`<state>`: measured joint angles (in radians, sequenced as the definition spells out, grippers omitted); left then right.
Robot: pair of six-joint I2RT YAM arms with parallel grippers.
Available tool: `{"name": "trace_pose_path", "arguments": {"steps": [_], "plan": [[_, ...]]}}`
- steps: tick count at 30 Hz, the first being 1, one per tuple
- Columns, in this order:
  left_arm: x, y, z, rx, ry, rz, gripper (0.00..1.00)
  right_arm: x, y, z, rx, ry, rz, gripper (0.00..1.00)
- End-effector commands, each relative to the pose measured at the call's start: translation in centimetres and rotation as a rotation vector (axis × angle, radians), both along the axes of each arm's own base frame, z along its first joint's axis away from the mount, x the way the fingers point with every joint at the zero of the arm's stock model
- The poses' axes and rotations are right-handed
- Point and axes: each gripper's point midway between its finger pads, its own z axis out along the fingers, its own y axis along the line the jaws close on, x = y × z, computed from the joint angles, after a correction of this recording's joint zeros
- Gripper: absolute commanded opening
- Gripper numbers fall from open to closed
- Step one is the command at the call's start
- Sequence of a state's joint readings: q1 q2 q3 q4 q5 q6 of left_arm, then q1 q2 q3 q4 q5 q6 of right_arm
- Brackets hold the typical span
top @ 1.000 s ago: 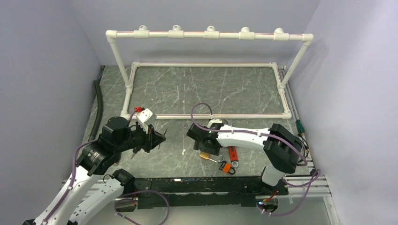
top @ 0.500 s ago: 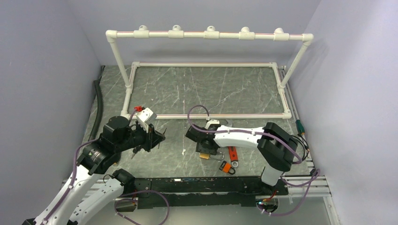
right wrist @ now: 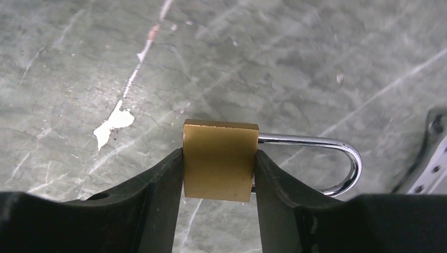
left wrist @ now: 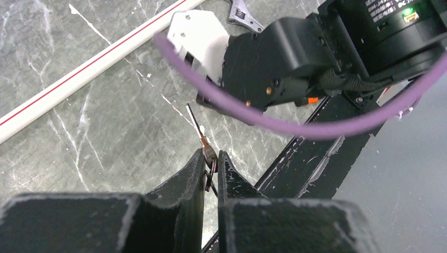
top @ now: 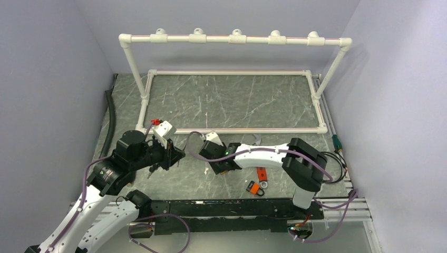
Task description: Unlock with the key
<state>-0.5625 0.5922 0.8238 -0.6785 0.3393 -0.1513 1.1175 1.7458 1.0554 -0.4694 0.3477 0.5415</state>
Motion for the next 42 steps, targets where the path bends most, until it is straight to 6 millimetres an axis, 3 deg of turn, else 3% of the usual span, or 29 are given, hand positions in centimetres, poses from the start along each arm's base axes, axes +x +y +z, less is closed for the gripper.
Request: {"name": "trace_pose_path", "arguments": {"steps": [1,5,10,14,18,22,25,30,38,42], "plan": [[0.2,0.1,0.3,-0.001,-0.021,0.008,0.0,2.8,0.7,1.4,-0.14,-0.159,0.189,0.52],[0.3,0.1,0.2,0.003,-0.02,0.011,0.0,3.2,1.1,3.5,-0.093,-0.186,0.144,0.7],[0.4,0.1,0.2,0.008,-0.016,0.011,0.0,2.9,1.8,7.6,0.045,-0.195,0.062,0.82],[0.3,0.1,0.2,0.005,-0.018,0.008,0.0,2.8,-0.5,9.4,0.14,-0.16,-0.229,0.94],[0.3,0.0,0.2,0.004,-0.02,0.006,0.0,0.6,-1.9,7.8,0.286,0.074,-0.594,0.96],[0.3,0.0,0.3,0.004,-0.02,0.006,0.0,-1.3,-1.2,6.0,0.378,0.221,-0.744,1.0],[0.3,0.0,0.3,0.0,-0.022,0.001,0.0,-1.5,-0.7,4.9,0.392,0.308,-0.844,1.0],[0.1,0.0,0.5,-0.007,-0.03,-0.002,0.0,-0.4,0.3,5.1,0.269,0.338,-0.907,1.0],[-0.1,0.4,0.8,-0.013,-0.047,0.012,0.0,-0.1,1.1,1.6,0.148,0.44,-0.942,1.0],[-0.1,0.4,0.9,-0.015,-0.049,0.012,0.0,0.1,0.1,1.0,0.113,0.414,-0.974,1.0]]}}
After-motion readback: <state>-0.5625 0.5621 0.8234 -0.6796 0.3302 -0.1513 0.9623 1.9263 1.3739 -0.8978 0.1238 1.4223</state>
